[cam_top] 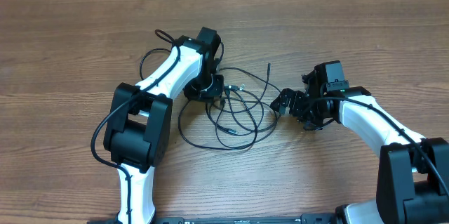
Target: Untangle cables
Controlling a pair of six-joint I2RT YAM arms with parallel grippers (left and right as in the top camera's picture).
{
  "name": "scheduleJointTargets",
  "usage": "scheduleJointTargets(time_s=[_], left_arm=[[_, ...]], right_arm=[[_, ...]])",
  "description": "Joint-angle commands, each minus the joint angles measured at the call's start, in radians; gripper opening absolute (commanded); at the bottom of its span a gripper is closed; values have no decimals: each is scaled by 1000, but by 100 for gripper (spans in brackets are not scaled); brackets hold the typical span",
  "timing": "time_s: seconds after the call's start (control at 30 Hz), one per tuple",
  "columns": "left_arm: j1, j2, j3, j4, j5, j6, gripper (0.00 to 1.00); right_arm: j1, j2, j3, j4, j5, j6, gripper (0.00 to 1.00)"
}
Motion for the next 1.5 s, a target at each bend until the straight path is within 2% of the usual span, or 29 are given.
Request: scheduleJointTargets(time_s=[0.0, 0.2, 0.43, 0.67, 0.77, 0.93, 1.03, 1.23, 1.37, 1.47], left_arm=[[-3, 10, -24, -3, 11, 25, 14], [-3, 10, -32, -26, 12, 63, 17], [-5, 10, -35, -47, 11, 109, 11], [-11, 10, -35, -55, 11, 137, 19], [-19, 10, -35, -64, 11, 148, 29], [-47, 10, -35, -62, 11, 170, 36], [-77, 10, -43, -40, 4, 170, 36], [-108, 10, -63, -9, -119, 125, 33], [-107, 10, -62, 4, -155, 80, 28], [-103, 10, -62, 16, -175, 47, 21]], right_arm=[[-3, 2, 29, 6, -5, 1, 100], [-3, 2, 29, 6, -5, 1, 100], [-3, 2, 29, 6, -5, 1, 100], [-3, 2, 29, 6, -5, 1, 100], [-3, 2, 29, 6, -5, 1, 100], [-3, 2, 29, 7, -5, 1, 100], [-3, 2, 29, 6, -5, 1, 100], [-3, 2, 29, 7, -6, 1, 100], [-3, 2, 29, 7, -5, 1, 100], [-3, 2, 29, 6, -5, 1, 100]])
